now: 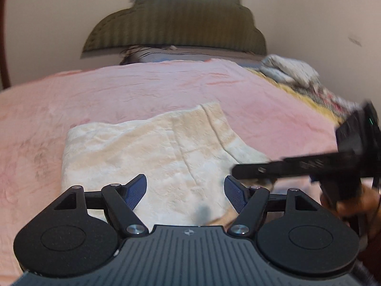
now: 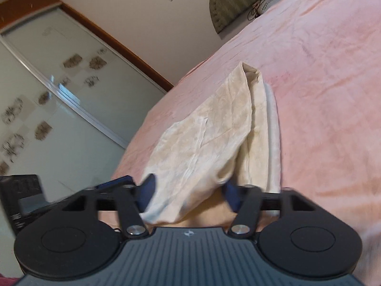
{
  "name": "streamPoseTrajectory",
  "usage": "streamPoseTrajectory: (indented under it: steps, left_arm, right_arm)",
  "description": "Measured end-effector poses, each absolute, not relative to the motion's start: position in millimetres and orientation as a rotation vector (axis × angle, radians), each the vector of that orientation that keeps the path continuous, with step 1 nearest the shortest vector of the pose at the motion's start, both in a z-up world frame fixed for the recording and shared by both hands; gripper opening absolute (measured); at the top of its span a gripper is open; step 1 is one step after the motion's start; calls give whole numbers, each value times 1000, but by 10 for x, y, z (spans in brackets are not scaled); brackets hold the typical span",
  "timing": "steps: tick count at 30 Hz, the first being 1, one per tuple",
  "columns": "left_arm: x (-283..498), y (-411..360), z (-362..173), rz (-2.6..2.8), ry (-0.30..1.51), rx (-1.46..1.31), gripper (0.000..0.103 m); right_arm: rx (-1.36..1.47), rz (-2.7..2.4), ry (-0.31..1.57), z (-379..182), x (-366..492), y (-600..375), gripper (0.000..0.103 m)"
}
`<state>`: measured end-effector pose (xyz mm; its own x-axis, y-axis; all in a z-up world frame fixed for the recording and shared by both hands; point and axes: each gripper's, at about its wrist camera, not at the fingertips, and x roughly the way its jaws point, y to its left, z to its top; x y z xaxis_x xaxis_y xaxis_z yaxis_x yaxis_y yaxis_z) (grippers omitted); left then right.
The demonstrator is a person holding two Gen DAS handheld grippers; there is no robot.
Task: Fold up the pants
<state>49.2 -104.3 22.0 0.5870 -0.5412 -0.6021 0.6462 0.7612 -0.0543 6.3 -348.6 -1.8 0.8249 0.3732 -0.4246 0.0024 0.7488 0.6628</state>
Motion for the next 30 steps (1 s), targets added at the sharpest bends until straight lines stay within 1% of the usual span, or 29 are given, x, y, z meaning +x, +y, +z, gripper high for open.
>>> streamPoseTrajectory:
  steps: [2, 6, 8, 9, 10, 11, 12, 13, 14, 15, 16, 18, 21, 23, 26, 28, 30]
  left_arm:
    - [427, -1139, 155, -714, 622, 241, 74]
    - [338, -1316, -2, -741, 591, 335, 74]
    - [304, -1358, -50, -738, 548, 349, 73]
    - [307, -1374, -68, -734, 536, 347, 68]
    - [325, -1394, -78, -728, 539, 337, 56]
    - [347, -1420, -87, -729, 550, 324, 49]
    - [366, -1439, -96, -728, 555, 311, 39]
    - [386, -1456, -101, -721, 560, 300, 26]
    - [393, -1467, -101, -726, 564, 289, 21]
    - [391, -1472, -95, -736, 565, 275, 15]
    - [380, -1482, -90, -740, 564, 270, 12]
    - [324, -1521, -98, -751, 547, 288, 9]
    - [239, -1582, -142, -767, 514, 328, 8]
    - [257, -1627, -212, -773, 523, 350, 8]
    - [356, -1640, -333, -764, 592, 331, 9]
    - [343, -1622, -331, -771, 581, 342, 10]
    - [311, -1612, -307, -778, 552, 359, 12]
  right_arm:
    - [632, 205, 587, -13, 103, -3427, 19]
    - [572, 197, 539, 139, 55, -3349, 17]
    - [530, 182, 519, 222, 35, -3328, 17]
    - [516, 179, 511, 256, 30, -3326, 17]
    - [510, 181, 506, 281, 21, -3320, 17]
    - [507, 179, 498, 306, 6, -3314, 17]
    - [501, 175, 491, 326, -14, -3303, 17]
    - [493, 168, 487, 344, -33, -3284, 17]
    - [485, 160, 487, 349, -57, -3270, 17]
    - [476, 154, 490, 345, -81, -3256, 16]
    - [468, 146, 497, 334, -99, -3255, 16]
    - [466, 128, 505, 307, -142, -3265, 15]
    - [457, 104, 505, 321, -201, -3265, 15]
    - [442, 86, 517, 315, -220, -3260, 14]
    - [442, 60, 581, 155, -126, -3270, 15]
    - [440, 51, 623, 71, -79, -3234, 17]
    - [440, 48, 605, 118, -131, -3250, 20]
